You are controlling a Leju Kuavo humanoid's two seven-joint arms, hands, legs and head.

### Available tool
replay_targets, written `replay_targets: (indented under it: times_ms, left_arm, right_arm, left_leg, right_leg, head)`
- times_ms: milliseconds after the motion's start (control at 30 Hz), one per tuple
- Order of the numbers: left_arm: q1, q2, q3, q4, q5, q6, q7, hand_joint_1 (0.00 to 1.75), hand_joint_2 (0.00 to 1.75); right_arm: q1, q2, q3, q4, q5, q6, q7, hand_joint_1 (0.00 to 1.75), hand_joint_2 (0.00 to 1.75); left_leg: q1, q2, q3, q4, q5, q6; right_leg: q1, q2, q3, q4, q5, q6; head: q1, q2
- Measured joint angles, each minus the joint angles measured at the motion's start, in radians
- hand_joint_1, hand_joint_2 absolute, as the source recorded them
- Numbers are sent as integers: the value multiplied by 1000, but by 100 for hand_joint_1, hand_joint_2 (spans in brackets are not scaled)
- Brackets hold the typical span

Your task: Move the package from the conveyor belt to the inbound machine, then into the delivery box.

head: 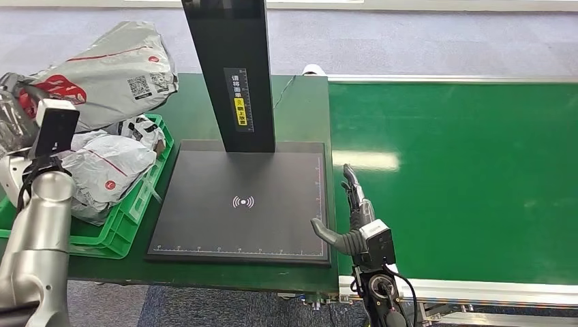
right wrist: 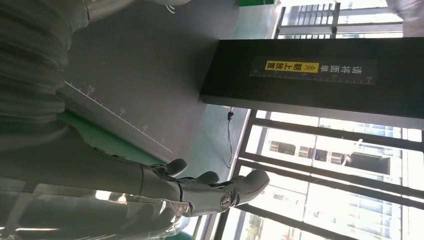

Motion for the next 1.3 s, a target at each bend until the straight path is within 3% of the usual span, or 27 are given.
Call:
replay_targets:
  times_ms: [133,333,867,900,1000,1033,1200,1300]
  left_arm:
    - [-98,29,-11,215,-138,-37,115,175,175]
    - [-138,73,-20,399,-227,-81,179,175,175]
    - [-126,119,60,507,-260,-90,193,175,175]
    - [-123,121,67,509,-260,-90,191,142,175]
    - [-117,122,87,515,-260,-94,184,11,175]
    - [-116,123,94,516,-259,-96,178,0,175]
    - [-112,123,138,513,-223,-103,107,0,175]
    - [-103,117,170,484,-143,-69,17,0,175]
  right_arm:
    - [9,1,0,-16,8,12,6,0,175]
    - [9,1,-1,-19,17,21,7,0,175]
    - [9,2,-5,-23,32,33,11,0,175]
    - [9,2,-5,-23,33,33,11,0,175]
    - [9,2,-5,-23,35,33,13,0,175]
    - [8,2,-5,-23,36,33,14,0,175]
    - [8,2,-6,-23,36,33,17,0,175]
    - [7,2,-6,-23,36,33,18,0,175]
  left_leg:
    - [0,2,-1,0,0,0]
    - [0,5,-2,0,0,0]
    - [0,5,-3,0,0,0]
    - [0,5,-3,0,0,0]
    - [0,5,-3,0,0,0]
    - [0,5,-3,0,0,0]
    - [0,5,-3,0,0,0]
    - [0,5,-3,0,0,0]
  right_leg:
    - [0,2,-1,0,0,0]
    - [0,5,-3,0,0,0]
    - [0,5,-4,0,0,0]
    - [0,5,-4,0,0,0]
    - [0,5,-4,0,0,0]
    - [0,4,-4,0,0,0]
    - [0,4,-4,1,0,0]
    - [0,5,-4,1,0,0]
  head:
    - [0,0]
    - [0,0]
    - [0,0]
    - [0,0]
    - [0,0]
    - [0,0]
    - [0,0]
    - [0,0]
